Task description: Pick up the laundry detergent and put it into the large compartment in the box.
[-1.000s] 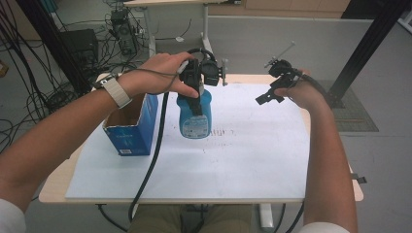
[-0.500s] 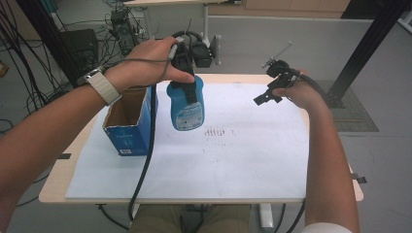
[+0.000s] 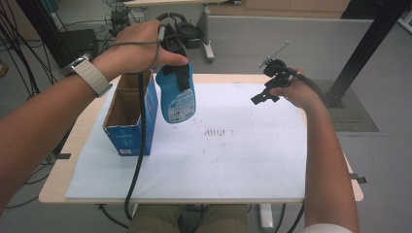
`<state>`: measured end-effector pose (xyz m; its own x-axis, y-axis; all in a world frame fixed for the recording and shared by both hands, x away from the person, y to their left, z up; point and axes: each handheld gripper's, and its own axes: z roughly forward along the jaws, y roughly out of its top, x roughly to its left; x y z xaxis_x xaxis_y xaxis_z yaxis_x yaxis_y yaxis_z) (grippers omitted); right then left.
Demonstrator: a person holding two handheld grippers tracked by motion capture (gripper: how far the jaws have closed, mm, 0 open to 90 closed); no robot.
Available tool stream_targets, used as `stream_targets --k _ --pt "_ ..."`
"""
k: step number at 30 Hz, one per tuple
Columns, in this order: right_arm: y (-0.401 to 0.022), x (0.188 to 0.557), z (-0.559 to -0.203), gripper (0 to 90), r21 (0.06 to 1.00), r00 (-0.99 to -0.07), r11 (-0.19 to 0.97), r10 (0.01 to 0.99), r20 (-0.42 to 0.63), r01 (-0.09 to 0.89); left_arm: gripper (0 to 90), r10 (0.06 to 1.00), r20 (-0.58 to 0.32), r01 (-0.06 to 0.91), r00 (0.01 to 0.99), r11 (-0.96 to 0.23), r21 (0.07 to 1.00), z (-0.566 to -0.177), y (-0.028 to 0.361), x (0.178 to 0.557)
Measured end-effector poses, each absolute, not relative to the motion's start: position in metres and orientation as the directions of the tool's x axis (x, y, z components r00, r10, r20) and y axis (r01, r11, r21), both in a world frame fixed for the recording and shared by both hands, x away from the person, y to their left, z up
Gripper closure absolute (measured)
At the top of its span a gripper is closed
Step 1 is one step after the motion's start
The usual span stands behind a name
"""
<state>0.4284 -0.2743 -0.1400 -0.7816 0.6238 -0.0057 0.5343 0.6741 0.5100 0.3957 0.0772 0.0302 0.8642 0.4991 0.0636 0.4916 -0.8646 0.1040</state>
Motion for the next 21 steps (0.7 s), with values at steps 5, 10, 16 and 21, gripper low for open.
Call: stream_targets --k 5,10,16,21 --pt "-0.274 0.427 -0.139 10.6 0.517 -0.783 0.672 0.622 -0.007 0.530 37.4 0.583 0.063 0.574 0.810 -0.811 0.114 0.041 0.082 0.397" --pt "-0.275 0.427 -0.139 10.6 0.523 -0.787 0.673 0.617 -0.008 0.523 37.4 0.633 0.070 0.624 0.771 -0.773 0.116 0.048 0.084 0.400" --pt "-0.276 0.429 -0.139 10.6 0.525 -0.789 0.674 0.614 -0.007 0.520 37.4 0.694 0.057 0.685 0.717 -0.718 0.126 0.053 0.093 0.406" --pt "-0.274 0.431 -0.141 10.4 0.522 -0.793 0.679 0.609 -0.009 0.516 37.4 0.746 0.046 0.737 0.664 -0.664 0.130 0.058 0.104 0.413"
